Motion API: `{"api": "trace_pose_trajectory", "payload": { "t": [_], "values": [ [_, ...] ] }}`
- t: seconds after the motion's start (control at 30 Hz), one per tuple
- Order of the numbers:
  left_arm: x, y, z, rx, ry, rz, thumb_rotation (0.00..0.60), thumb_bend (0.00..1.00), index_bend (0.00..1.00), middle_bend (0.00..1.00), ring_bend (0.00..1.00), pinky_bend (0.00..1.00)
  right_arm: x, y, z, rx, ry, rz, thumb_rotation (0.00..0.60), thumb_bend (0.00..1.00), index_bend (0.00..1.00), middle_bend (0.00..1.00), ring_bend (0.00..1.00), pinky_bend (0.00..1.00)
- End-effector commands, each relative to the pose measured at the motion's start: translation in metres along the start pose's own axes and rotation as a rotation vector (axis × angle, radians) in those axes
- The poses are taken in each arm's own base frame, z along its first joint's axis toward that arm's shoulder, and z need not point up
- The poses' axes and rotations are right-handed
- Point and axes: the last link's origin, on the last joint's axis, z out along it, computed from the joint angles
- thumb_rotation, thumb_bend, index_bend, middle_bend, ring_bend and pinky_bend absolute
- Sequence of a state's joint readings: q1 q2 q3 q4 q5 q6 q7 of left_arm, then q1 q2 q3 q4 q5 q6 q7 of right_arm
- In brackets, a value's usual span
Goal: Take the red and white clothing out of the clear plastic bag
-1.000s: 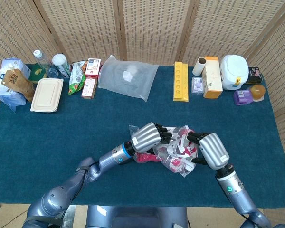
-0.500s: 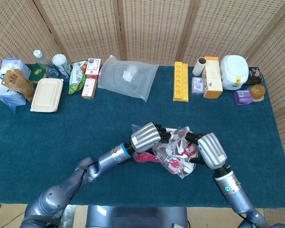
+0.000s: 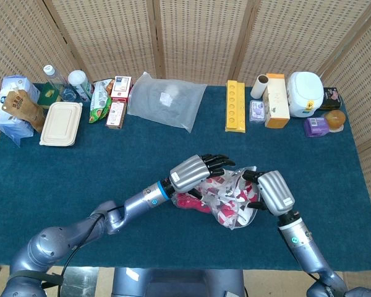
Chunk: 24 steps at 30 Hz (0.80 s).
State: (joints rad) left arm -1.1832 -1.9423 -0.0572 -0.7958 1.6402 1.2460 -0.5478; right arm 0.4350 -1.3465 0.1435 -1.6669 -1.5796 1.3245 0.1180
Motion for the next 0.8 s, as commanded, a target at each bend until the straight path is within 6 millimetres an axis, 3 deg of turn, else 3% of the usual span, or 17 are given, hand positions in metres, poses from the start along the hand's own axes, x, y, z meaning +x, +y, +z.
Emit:
{"api": "trace_pose_trajectory", "payload": {
  "t": [0.03, 0.13, 0.37, 0.6, 0.67, 0.8],
  "values": [
    [0.023, -0.006, -0.012, 0.035, -0.032, 0.065, 0.6, 0.0, 0.06, 0.18, 0.14, 0.3, -0.001, 0.005, -0.001, -0.007, -0.013, -0.018, 0.6, 0.33, 0.65, 0.57, 0.74, 0.78],
    [0.039, -0.01, -0.028, 0.061, -0.037, 0.094, 0.6, 0.0, 0.06, 0.18, 0.14, 0.3, -0.001, 0.01, -0.003, -0.014, -0.028, -0.038, 0.6, 0.33, 0.65, 0.57, 0.74, 0.78],
    [0.077, -0.024, -0.088, 0.19, -0.082, 0.147, 0.6, 0.0, 0.06, 0.18, 0.14, 0.3, -0.007, 0.02, -0.005, -0.037, -0.077, -0.07, 0.6, 0.33, 0.65, 0.57, 0.74, 0.77],
    [0.094, -0.032, -0.126, 0.275, -0.122, 0.201, 0.6, 0.0, 0.06, 0.18, 0.14, 0.3, -0.016, 0.018, 0.0, -0.022, -0.103, -0.082, 0.6, 0.33, 0.65, 0.57, 0.74, 0.77],
    [0.099, -0.041, -0.146, 0.328, -0.156, 0.23, 0.6, 0.0, 0.06, 0.18, 0.14, 0.3, -0.022, 0.015, 0.007, -0.007, -0.121, -0.086, 0.6, 0.33, 0.65, 0.57, 0.74, 0.77],
    [0.101, -0.051, -0.162, 0.38, -0.223, 0.292, 0.6, 0.0, 0.08, 0.18, 0.14, 0.29, -0.031, 0.01, 0.012, 0.01, -0.148, -0.088, 0.6, 0.33, 0.65, 0.57, 0.74, 0.77]
  ]
}}
